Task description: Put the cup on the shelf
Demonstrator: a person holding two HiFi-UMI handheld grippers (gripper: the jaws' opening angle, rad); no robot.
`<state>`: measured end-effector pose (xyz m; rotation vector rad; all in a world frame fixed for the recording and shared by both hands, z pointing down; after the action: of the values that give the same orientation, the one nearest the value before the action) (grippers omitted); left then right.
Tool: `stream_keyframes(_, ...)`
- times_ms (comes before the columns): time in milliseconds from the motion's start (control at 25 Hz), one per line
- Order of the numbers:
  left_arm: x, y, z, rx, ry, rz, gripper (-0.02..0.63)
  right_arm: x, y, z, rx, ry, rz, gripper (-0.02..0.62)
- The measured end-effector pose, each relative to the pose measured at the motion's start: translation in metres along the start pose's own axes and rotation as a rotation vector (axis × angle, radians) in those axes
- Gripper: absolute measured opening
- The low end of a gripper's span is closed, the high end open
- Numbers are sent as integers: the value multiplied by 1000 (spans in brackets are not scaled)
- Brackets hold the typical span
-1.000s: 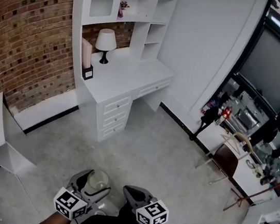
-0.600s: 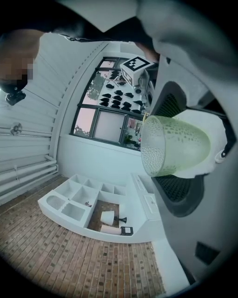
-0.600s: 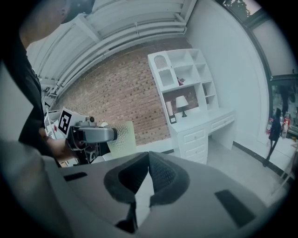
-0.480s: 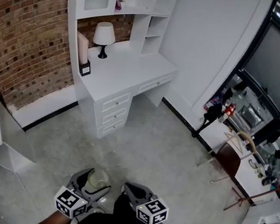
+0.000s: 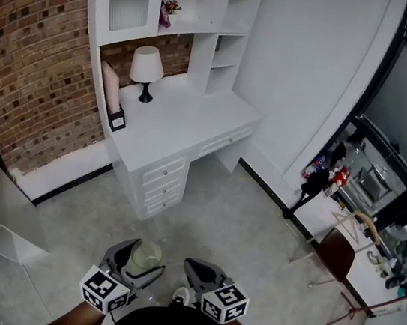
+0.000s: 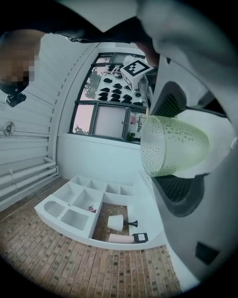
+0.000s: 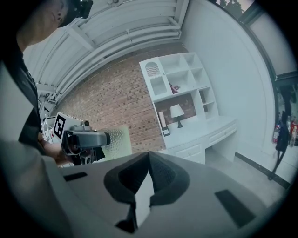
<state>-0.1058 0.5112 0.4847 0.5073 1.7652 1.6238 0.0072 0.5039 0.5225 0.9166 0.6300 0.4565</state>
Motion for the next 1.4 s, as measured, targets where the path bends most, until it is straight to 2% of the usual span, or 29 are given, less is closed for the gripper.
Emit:
stream_keyframes(240, -51, -9, -20, -2, -12, -4, 377, -17, -33, 42, 32, -27, -2, 5)
stream_keyframes(400, -84, -7, -23, 7, -5, -16, 377, -19, -47, 75, 38, -22, 2, 5)
stream_keyframes(600, -119, -23, -32, -13, -19, 2, 377, -17, -68, 108, 41, -21, 20, 5)
stream_keyframes(800, -135, -23, -38, -16, -35, -22, 376, -17, -70, 128, 17, -22, 13, 5)
stream_keyframes(1080, -154, -17, -33, 7, -3, -53, 377, -19, -71, 138, -7, -28, -15, 5)
stream_keyframes(1400, -194, -12, -52, 13, 56, -49, 377, -30, -72, 176, -46, 43, -13, 5)
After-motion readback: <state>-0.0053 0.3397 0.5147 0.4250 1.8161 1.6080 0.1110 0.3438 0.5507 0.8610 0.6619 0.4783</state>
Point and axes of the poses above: the fingertips, and each gripper's own axes: x backward along the fingers, z to its right, y out of its underside, the point moved 2 cm from there along x, backward along the fingers, and after that the axes turned 11 degrees about -x, right-handed, at the moved point
